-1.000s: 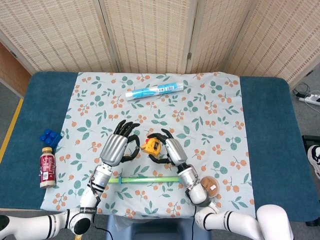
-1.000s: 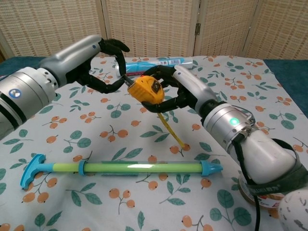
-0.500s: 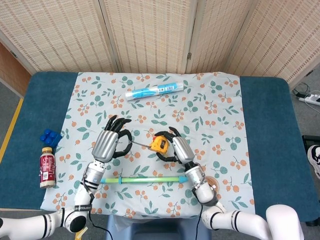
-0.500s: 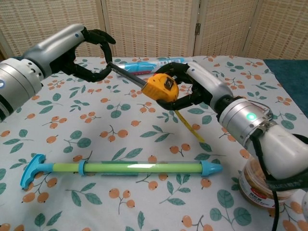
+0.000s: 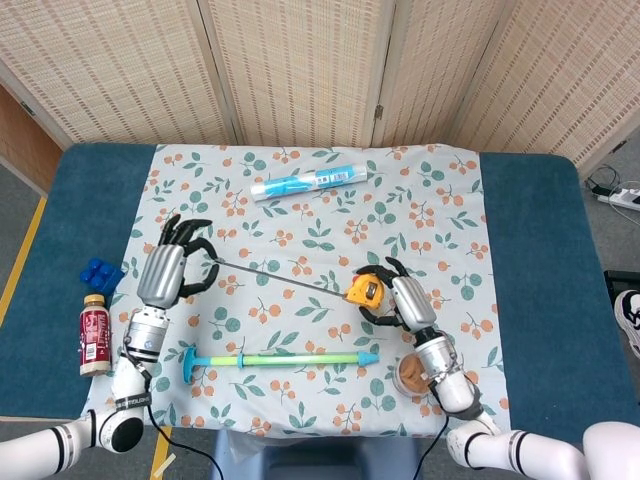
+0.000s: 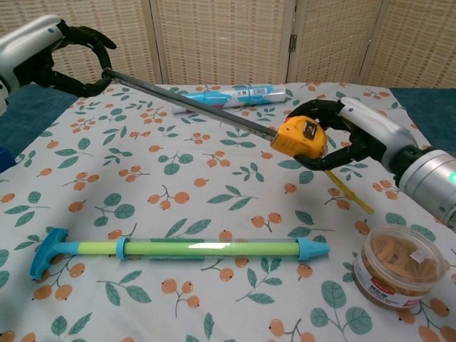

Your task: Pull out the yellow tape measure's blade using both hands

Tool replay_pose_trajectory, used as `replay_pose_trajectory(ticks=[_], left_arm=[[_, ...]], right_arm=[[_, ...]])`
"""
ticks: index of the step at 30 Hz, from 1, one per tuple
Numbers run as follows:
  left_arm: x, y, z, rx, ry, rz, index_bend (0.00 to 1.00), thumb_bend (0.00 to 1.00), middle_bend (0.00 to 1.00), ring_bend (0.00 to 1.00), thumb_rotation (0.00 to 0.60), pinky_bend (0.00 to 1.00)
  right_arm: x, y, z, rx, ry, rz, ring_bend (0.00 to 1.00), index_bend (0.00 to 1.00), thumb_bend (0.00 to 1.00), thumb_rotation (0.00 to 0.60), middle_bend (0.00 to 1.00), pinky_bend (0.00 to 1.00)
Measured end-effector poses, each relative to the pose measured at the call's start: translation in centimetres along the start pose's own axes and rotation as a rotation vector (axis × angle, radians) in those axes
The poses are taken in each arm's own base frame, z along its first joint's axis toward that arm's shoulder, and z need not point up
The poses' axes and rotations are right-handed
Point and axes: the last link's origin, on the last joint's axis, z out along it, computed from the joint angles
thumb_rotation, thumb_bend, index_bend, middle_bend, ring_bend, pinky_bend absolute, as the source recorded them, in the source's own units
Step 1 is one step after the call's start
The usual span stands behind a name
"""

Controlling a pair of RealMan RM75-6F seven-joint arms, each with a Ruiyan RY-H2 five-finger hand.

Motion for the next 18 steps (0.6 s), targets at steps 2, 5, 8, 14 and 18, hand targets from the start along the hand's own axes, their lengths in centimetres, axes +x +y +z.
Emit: replay_pose_trajectory(ticks=[2, 5, 8, 14, 18], left_arm=[[0.6, -0.9, 0.0, 0.025, 0.012, -0.011, 0.64, 0.76, 0.24, 0.18, 0.600, 0.00], [1.6, -2.4, 0.1, 0.061, 0.030, -0.031, 0.64, 0.75, 0.24, 0.18, 0.600, 0.00], [2.4, -3.8, 0.1, 0.093, 0.046, -0.050, 0.64, 0.76, 0.24, 0.18, 0.600, 0.00], [3.8, -6.3, -0.1, 0.133, 0.071, -0.056, 0.64, 0.76, 0.24, 0.18, 0.600, 0.00], [4.0, -7.1, -0.2, 0.145, 0.068, -0.061, 0.64, 0.76, 0.24, 0.18, 0.600, 0.00]], right_arm=[[0.6, 0.6, -0.5, -0.008, 0.006, -0.008, 0.35, 0.52, 0.36, 0.600, 0.46, 0.07], [1.6, 1.4, -1.4, -0.021, 0.012, -0.024, 0.35, 0.52, 0.36, 0.600, 0.46, 0.07], [2.5, 2.3, -2.4, -0.039, 0.016, -0.037, 0.35, 0.52, 0.36, 0.600, 0.46, 0.07], [3.9, 4.2, -4.4, -0.085, 0.024, -0.049, 0.35, 0.52, 0.36, 0.600, 0.46, 0.07], [4.4, 5.2, -5.2, -0.111, 0.028, -0.054, 0.35, 0.52, 0.36, 0.600, 0.46, 0.07]])
